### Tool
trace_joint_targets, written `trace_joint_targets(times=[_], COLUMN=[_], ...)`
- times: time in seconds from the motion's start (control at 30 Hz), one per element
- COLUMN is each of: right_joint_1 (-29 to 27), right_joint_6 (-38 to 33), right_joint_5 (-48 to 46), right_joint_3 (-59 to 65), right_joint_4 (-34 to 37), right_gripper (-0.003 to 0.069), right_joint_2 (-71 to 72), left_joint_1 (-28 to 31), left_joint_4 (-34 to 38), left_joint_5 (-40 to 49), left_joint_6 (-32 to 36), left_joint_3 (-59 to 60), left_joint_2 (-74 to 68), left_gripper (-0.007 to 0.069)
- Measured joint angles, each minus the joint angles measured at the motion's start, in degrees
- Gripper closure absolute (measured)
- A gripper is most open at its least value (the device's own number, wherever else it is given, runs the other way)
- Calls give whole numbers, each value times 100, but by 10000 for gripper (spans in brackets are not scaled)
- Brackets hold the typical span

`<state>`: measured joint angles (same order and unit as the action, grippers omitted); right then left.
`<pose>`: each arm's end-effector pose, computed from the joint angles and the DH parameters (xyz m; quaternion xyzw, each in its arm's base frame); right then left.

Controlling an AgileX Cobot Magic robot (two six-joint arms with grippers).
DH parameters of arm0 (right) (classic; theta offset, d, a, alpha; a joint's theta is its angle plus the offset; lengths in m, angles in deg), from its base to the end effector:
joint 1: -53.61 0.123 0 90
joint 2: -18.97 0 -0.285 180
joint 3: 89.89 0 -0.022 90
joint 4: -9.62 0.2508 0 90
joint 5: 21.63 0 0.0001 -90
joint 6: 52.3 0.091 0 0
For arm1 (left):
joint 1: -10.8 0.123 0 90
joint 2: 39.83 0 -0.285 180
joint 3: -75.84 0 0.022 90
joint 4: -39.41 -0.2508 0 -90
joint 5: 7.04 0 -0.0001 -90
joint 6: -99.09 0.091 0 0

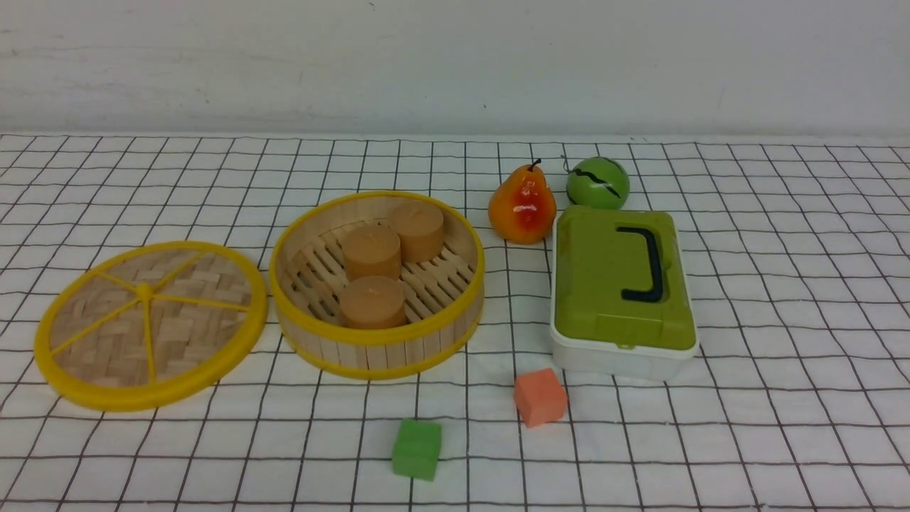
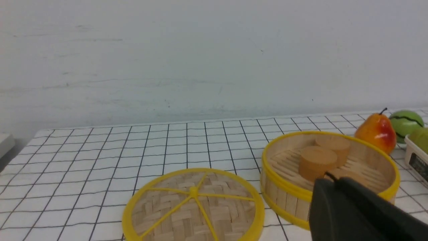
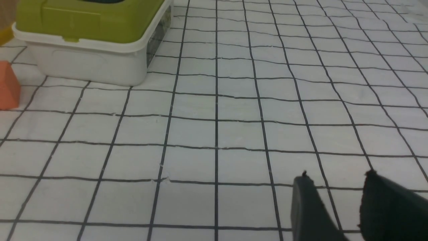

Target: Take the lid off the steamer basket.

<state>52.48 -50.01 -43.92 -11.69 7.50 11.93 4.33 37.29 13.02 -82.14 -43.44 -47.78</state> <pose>0.0520 -0.0023 0.1732 0.0144 0.8064 -0.0098 0.5911 0.0342 -0.0027 0.2761 0.0396 0.6980 -0.0312 0.7143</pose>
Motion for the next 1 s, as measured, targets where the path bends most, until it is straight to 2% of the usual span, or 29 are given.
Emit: trace_joint_targets(times=[0.2,0.3,0.37,0.47,0.6,0.67,0.8,1.0], right_joint_1=[0,0,0,0,0,0,0,0], right_joint_6=[0,0,0,0,0,0,0,0], right_joint_5=[0,0,0,0,0,0,0,0], right_joint_3=[0,0,0,0,0,0,0,0], right_joint_4=[0,0,0,0,0,0,0,0], right_gripper=[419,419,419,419,419,419,419,419], right_joint_2=[0,0,0,0,0,0,0,0], left_joint_1=[-2,-2,-2,-7,-7,-7,-7,-7], left_joint_4=[0,-36,-42,212,212,212,212,509], left_joint_5=[293,976,1106,612,-633,-912,-743,165], left_joint_6=[14,59,123,-25,-410,-565,-655,-490], left_joint_3=[171,192,225,680,1518,1742,1798,1817], left_joint_2=[6,6,6,73,73,73,73,73], left_gripper=[637,637,637,637,637,637,637,636])
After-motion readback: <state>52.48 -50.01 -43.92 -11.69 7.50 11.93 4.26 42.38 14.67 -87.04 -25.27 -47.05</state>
